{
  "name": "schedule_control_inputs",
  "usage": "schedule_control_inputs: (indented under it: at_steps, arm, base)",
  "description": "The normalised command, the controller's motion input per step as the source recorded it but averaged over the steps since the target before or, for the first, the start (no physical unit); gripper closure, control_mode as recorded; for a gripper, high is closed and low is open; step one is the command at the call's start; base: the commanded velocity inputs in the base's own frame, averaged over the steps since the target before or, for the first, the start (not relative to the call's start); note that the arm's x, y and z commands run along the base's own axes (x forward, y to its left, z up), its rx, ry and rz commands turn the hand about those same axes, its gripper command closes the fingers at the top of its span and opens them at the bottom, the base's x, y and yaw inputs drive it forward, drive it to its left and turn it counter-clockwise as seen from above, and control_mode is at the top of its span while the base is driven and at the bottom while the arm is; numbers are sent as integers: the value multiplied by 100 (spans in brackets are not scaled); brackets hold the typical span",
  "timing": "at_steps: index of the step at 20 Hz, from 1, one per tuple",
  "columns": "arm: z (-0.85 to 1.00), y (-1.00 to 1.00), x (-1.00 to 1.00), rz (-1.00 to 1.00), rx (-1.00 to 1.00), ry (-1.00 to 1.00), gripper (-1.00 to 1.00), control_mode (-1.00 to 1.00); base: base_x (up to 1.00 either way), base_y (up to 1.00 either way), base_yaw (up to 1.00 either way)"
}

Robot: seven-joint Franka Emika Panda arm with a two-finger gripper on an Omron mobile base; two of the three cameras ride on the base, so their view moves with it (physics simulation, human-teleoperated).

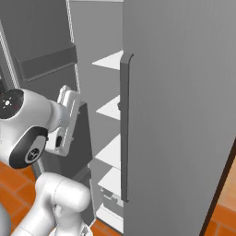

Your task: Take the meat container that has the chicken drumstick and place it on the second highest rack of the freezer. Then take the vegetable container that has the lime and cucumber and place it on the highest rack of the freezer.

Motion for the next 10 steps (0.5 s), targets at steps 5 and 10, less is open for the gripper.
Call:
schedule_control_inputs:
  at_steps: [5,10]
  arm:
    - [0,0,-1,0,0,0,-100,-100]
    - [0,0,0,0,0,0,-100,100]
  base:
    - [0,0,0]
    - [0,0,0]
